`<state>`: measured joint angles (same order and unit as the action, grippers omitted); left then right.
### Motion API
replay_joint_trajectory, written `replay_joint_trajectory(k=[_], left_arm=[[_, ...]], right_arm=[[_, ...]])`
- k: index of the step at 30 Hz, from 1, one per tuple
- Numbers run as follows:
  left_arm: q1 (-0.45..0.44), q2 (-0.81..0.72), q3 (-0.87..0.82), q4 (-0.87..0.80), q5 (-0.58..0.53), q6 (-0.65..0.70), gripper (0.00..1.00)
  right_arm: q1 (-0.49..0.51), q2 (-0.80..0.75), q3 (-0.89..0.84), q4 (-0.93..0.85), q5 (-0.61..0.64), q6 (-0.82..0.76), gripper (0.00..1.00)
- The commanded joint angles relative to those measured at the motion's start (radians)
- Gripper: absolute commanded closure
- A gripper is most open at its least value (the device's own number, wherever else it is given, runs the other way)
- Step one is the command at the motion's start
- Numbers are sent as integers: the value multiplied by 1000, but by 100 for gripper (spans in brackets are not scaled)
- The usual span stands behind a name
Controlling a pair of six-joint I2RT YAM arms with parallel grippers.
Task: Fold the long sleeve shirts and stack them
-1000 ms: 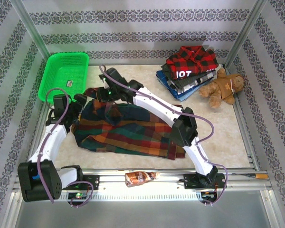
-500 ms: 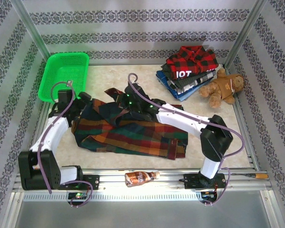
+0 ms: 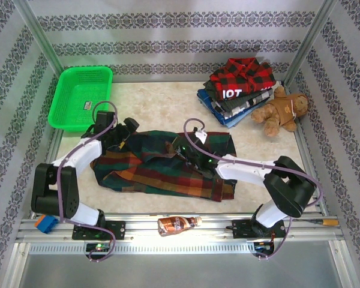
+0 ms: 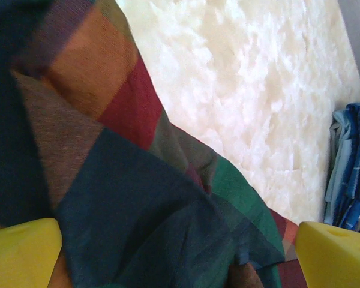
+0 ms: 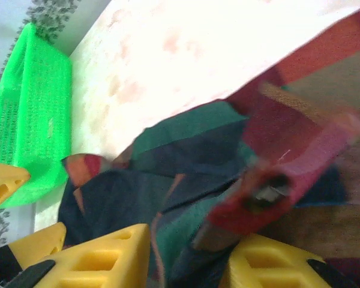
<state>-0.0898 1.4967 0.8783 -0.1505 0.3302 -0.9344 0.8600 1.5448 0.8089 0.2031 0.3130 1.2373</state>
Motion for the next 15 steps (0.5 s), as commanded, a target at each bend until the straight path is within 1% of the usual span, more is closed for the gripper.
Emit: replay_joint_trajectory(k=[1, 4, 6, 8, 10, 12, 13, 14, 15], left_arm=[[-48, 75, 29, 91, 58, -32, 0], [-63, 129, 47, 119, 89, -39, 0], [-65, 142, 65, 112, 100, -24, 0], [-65, 149, 89, 87, 118, 5, 0], [-64, 151, 108, 59, 142, 32, 0], [-64, 146, 117, 28, 163, 63, 0], [-64, 141, 124, -4, 163, 87, 0], [-63, 137, 130, -34, 159, 109, 0], [-64, 133, 134, -53, 160, 125, 0]], right_arm=[[21, -63, -86, -17, 109, 171, 57], [33, -139, -166, -128, 128, 268, 51], [35, -211, -203, -218, 143, 289, 50], [35, -295, -216, -300, 169, 256, 47], [35, -375, -194, -405, 202, 184, 41], [32, -435, -184, -452, 233, 117, 34], [26, -458, -191, -441, 240, 91, 29], [11, -470, -204, -405, 223, 61, 25], [-21, -480, -219, -355, 171, 20, 25]])
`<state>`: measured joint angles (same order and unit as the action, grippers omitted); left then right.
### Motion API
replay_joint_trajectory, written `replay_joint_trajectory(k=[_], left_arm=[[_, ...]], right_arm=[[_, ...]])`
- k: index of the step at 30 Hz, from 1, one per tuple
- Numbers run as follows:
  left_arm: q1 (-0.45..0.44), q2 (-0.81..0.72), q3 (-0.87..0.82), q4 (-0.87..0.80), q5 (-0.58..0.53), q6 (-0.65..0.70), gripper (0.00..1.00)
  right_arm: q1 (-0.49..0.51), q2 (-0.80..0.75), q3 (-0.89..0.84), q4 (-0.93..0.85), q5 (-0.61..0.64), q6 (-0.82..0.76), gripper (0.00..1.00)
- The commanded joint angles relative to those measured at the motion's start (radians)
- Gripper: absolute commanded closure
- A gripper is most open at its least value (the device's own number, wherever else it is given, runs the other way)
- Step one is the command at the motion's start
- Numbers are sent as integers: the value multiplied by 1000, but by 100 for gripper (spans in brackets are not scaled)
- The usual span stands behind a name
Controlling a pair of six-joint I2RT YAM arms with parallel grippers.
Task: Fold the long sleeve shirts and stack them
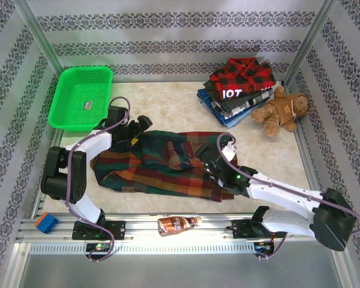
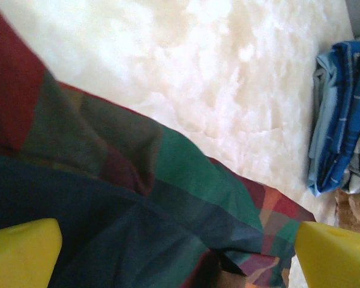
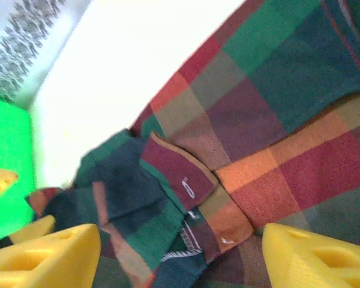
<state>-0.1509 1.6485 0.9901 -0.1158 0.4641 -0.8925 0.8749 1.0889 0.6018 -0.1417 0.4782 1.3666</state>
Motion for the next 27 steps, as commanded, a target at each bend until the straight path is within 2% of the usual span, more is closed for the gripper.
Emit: replay_joint_trajectory(k=[1, 5, 7, 9, 18, 27], left_arm=[[-1, -21, 24, -98, 33, 94, 0], [6, -21, 25, -123, 43, 120, 0], [17, -22, 27, -136, 56, 137, 0], [26, -30, 25, -151, 64, 163, 0], [70, -111, 13, -186, 137, 307, 0], [82, -158, -23, -218, 166, 368, 0]], right_arm=[[-77, -20, -20, 29, -62, -141, 25], [-189, 73, -4, 173, -313, -327, 26], [-245, 168, 50, 179, -477, -406, 27], [-270, 254, 105, 158, -572, -454, 30], [-311, 480, 227, 128, -669, -553, 36], [-349, 602, 342, 53, -667, -643, 42]])
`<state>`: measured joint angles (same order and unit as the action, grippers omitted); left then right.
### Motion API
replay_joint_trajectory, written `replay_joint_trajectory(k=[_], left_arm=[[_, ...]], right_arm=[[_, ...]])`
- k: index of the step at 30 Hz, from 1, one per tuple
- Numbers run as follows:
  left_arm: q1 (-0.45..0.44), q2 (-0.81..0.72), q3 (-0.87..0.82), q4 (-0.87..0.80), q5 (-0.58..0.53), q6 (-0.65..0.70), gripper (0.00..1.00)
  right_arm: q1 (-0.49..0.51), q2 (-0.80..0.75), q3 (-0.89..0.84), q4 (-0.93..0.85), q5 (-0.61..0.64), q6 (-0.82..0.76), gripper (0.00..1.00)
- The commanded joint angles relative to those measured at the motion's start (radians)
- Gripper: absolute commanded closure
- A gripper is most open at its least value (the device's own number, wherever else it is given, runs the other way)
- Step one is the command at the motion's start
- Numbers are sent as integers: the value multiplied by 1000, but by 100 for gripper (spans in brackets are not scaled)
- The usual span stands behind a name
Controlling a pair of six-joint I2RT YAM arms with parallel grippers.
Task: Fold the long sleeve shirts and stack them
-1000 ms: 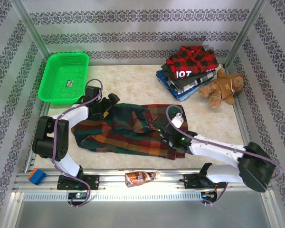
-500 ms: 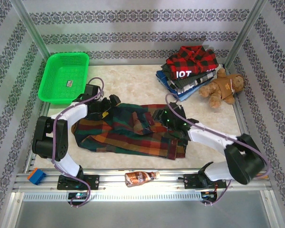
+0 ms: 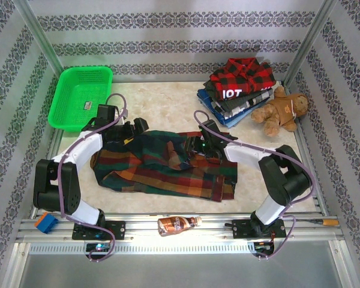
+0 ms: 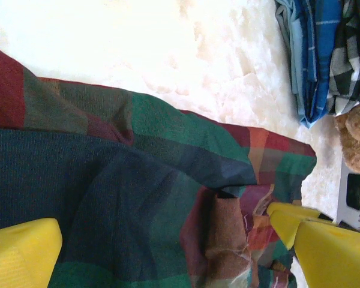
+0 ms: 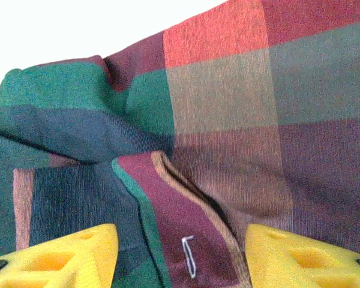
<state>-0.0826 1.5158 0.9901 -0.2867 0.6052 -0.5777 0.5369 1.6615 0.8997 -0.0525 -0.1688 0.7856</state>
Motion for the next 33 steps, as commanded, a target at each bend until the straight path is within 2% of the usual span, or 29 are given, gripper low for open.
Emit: replay_joint_trajectory(k=[1, 10, 13, 16, 19, 23, 33], left_arm=[[15, -28, -28, -49, 25, 54, 0], [36, -34, -42, -54, 28, 55, 0], [41, -26, -42, -50, 28, 52, 0], [44, -23, -46, -40, 30, 46, 0], [44, -18, -44, -31, 34, 43, 0], [44, -11, -28, -29, 36, 39, 0], [43, 40, 22, 17, 60, -36, 0]], right_arm=[[-12, 48, 57, -36, -32, -72, 43], [-4, 122, 114, -54, -63, -103, 53], [-2, 138, 124, -75, -65, -115, 59], [1, 147, 122, -79, -67, -117, 69], [9, 143, 139, -103, -64, -124, 85], [21, 83, 156, -145, -37, -125, 100], [26, -127, 197, -226, 39, -109, 100]])
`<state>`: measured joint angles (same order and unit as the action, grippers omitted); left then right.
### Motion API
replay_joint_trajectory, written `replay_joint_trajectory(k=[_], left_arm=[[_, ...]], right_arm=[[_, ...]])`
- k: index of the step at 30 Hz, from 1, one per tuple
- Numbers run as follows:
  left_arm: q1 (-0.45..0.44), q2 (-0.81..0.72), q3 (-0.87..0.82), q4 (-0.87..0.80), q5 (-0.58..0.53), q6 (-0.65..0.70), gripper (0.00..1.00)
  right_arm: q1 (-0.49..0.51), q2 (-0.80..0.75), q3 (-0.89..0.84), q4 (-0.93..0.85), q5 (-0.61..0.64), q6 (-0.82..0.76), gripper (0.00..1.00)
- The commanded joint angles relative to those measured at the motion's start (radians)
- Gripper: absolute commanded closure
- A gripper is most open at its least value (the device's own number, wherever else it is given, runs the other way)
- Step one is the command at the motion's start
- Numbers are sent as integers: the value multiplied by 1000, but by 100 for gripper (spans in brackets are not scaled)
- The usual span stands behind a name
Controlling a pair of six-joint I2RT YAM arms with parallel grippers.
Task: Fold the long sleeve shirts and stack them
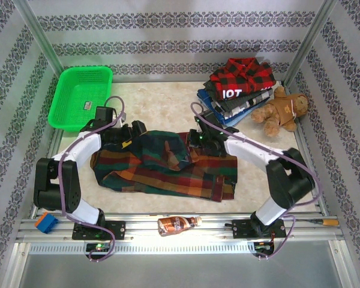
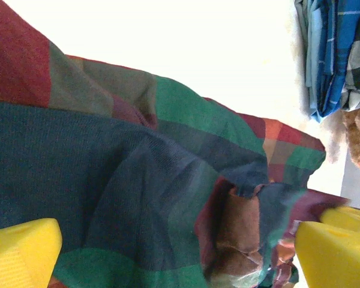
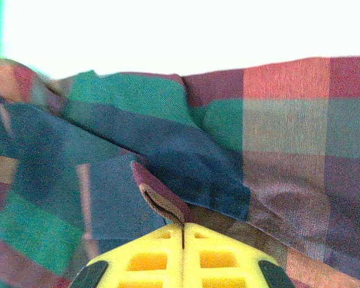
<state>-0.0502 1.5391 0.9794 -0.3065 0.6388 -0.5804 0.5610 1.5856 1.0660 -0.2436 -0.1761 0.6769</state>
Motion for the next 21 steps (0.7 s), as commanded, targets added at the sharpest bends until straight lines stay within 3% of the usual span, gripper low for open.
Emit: replay_joint_trajectory(k=[1, 12, 21], left_arm=[[11, 24, 36, 43, 26, -41, 0], [-15, 122, 105, 108, 19, -107, 0], [-28, 237, 150, 92, -57, -153, 0]], right_arm=[[2, -64, 33, -39, 49, -2, 100], [-67, -147, 23, -78, 102, -37, 100], [-110, -280, -95, 25, 98, -56, 100]])
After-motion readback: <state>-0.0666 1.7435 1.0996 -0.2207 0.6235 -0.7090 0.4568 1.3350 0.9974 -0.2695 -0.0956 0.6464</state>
